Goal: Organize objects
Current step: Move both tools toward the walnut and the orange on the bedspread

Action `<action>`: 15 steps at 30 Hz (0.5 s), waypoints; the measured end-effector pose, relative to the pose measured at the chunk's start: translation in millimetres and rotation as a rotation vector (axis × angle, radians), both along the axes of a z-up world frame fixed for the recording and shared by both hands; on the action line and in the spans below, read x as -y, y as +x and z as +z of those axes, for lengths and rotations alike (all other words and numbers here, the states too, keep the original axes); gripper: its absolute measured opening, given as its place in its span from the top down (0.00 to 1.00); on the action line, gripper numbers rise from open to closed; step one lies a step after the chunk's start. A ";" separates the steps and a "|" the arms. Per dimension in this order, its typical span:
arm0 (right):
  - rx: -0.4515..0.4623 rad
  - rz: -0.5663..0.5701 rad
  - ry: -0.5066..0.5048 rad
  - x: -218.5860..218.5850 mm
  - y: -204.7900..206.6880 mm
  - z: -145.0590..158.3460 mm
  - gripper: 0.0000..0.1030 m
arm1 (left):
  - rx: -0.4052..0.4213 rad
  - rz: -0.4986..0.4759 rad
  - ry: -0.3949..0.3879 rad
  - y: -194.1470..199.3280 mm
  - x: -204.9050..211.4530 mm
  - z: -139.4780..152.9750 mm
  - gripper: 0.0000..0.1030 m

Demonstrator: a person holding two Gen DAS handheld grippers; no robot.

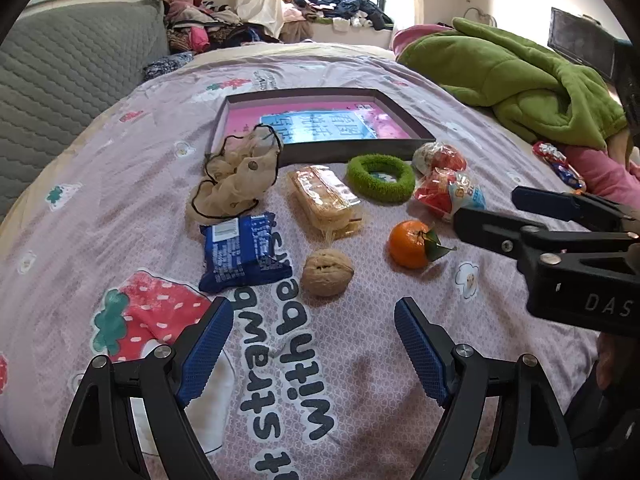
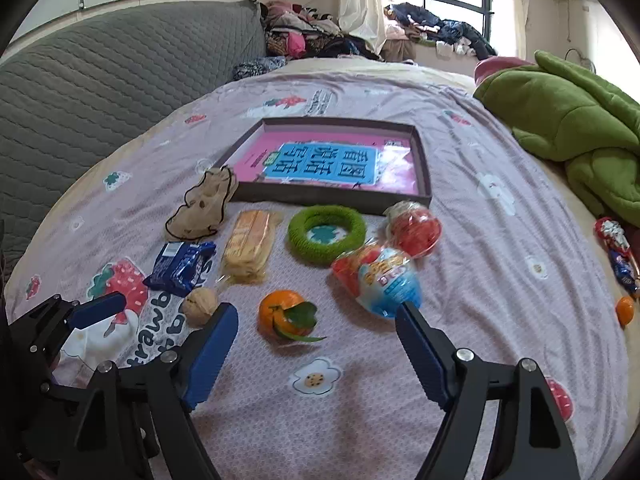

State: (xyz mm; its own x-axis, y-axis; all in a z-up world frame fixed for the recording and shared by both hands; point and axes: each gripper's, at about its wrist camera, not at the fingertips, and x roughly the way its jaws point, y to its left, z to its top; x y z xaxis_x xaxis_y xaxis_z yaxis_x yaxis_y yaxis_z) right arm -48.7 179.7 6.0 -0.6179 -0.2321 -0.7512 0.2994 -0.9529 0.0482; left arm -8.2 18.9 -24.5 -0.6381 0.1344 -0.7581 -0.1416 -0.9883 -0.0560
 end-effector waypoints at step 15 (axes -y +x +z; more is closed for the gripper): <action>0.130 0.008 -0.065 15.2 -11.7 -21.4 0.33 | 0.047 -0.033 0.102 -10.7 2.8 -19.0 0.48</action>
State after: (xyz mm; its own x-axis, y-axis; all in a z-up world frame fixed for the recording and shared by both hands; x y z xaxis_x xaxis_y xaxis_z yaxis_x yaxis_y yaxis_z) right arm -60.4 164.5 -15.3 -0.5143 -0.2872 -0.8081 0.2944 -0.9441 0.1482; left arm -18.9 16.2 -43.5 -0.5959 0.2327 -0.7686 -0.1690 -0.9720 -0.1633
